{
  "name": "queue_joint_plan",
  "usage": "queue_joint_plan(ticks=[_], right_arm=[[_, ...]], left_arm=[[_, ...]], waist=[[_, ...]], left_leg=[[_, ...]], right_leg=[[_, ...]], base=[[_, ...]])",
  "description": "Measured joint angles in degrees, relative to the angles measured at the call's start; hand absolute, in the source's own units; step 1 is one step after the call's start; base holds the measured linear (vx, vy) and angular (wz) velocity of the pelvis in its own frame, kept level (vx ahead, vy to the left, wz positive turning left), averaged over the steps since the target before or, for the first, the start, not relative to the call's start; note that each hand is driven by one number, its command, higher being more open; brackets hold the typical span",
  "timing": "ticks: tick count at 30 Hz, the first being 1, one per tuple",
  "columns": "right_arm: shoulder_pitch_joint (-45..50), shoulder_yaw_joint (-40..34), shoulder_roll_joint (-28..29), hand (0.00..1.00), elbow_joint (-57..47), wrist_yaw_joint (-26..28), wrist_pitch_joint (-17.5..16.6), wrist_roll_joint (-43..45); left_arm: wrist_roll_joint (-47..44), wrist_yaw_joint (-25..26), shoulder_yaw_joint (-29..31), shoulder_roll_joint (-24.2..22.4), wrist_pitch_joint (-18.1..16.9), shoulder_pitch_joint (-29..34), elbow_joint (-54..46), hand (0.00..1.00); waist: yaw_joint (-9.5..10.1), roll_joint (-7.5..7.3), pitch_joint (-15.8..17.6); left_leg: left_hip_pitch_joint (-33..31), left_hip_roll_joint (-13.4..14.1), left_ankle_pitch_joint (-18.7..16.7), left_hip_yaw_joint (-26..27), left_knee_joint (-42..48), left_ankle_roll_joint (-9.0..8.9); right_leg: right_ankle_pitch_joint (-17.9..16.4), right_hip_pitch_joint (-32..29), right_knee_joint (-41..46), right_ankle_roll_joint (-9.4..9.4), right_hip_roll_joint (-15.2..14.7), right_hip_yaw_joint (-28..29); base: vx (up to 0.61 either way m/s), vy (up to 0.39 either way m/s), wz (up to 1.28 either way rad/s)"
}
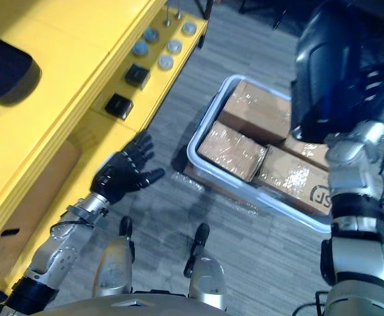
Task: Walk over and take three plastic housings, then place them on the shelf
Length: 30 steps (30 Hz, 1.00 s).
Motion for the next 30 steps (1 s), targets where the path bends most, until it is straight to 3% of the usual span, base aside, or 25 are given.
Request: queue_joint_plan(ticks=[3,7,13,18,24,30], right_arm=[[5.1,0.9,4.4,0.00,-4.1,-0.1,-3.1,-4.1],[7.3,1.7,7.6,0.00,-8.3,-0.1,-5.2,-7.5],[9.8,3.9,12.4,0.00,-15.7,-0.6,-10.0,-12.3],[12.6,6.6,17.2,0.00,-18.8,-0.7,-13.2,-13.3],[13.1,9.5,19.2,0.00,-18.9,1.0,-14.7,-13.4],[13.2,11.2,19.4,0.00,-19.2,3.0,-15.0,-13.4]], left_arm=[[-0.5,-2.6,-4.0,-1.4,2.1,-3.6,0.5,1.00],[-4.5,-2.4,-5.8,-4.3,2.5,-8.8,3.4,1.00],[-10.3,3.4,-10.2,-11.0,2.6,-14.0,11.2,1.00],[-11.9,7.2,-12.7,-12.3,3.6,-15.6,17.1,1.00],[-11.8,10.3,-12.6,-12.3,3.5,-15.7,17.4,1.00],[-11.8,13.7,-12.4,-12.4,0.1,-16.1,17.5,1.00]], waist=[[-1.24,-0.37,-3.2],[-2.55,-0.61,-5.7],[-5.29,-1.07,-9.3],[-5.49,-2.07,-11.0],[-5.29,-2.33,-11.4],[-5.28,-2.61,-11.6]], left_leg=[[4.0,0.2,0.1,2.5,-2.6,-0.16],[6.9,0.2,0.4,5.0,-5.0,-0.45],[11.2,0.7,1.5,7.8,-8.6,-1.03],[13.1,0.7,2.1,9.0,-10.1,-1.17],[15.1,0.3,3.4,9.2,-12.5,-1.19],[15.3,0.3,3.6,9.2,-12.6,-1.21]], right_leg=[[0.0,1.3,-0.1,-0.05,0.0,1.5],[-0.6,1.7,-0.2,-0.04,0.0,3.1],[-1.2,2.4,-0.2,0.18,0.7,5.3],[-1.2,2.8,-0.2,0.18,0.8,6.0],[-1.2,3.5,-0.2,0.19,0.7,6.0],[-1.2,3.7,-0.3,0.20,0.7,6.0]], base=[[0.07,0.012,-0.31],[0.00,0.002,-0.29],[0.01,-0.018,-0.24],[-0.01,0.001,-0.10],[0.00,0.000,0.00],[0.00,0.000,0.00]])
